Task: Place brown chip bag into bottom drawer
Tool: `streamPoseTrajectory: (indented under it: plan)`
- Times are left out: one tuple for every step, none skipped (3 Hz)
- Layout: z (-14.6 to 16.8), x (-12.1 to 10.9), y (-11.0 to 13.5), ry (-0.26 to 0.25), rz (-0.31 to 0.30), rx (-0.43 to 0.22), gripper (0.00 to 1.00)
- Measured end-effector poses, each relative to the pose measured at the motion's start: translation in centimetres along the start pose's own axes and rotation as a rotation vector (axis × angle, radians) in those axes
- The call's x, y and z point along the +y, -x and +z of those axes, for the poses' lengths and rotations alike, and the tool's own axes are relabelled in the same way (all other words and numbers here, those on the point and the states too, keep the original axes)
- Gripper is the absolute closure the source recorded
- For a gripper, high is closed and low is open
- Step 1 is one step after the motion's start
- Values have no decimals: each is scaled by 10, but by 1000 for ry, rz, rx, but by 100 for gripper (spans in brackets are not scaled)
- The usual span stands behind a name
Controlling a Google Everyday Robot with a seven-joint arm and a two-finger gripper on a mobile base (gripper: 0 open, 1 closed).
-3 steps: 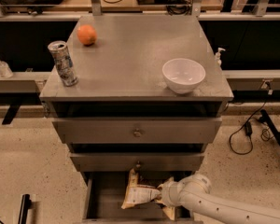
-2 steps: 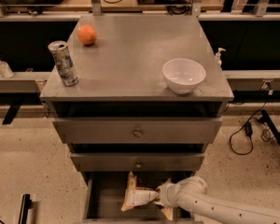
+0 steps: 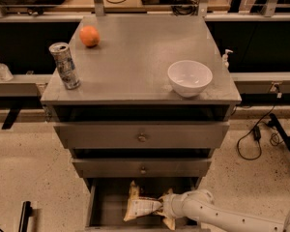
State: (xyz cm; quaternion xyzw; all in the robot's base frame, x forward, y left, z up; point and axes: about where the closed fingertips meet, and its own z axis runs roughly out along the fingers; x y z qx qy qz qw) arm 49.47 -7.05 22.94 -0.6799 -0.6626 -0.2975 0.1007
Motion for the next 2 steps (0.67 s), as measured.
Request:
streamPoseTrajectory:
  plan:
    - [1, -1, -1, -2, 6, 2, 17]
    - [2, -2, -2, -4, 12, 3, 0]
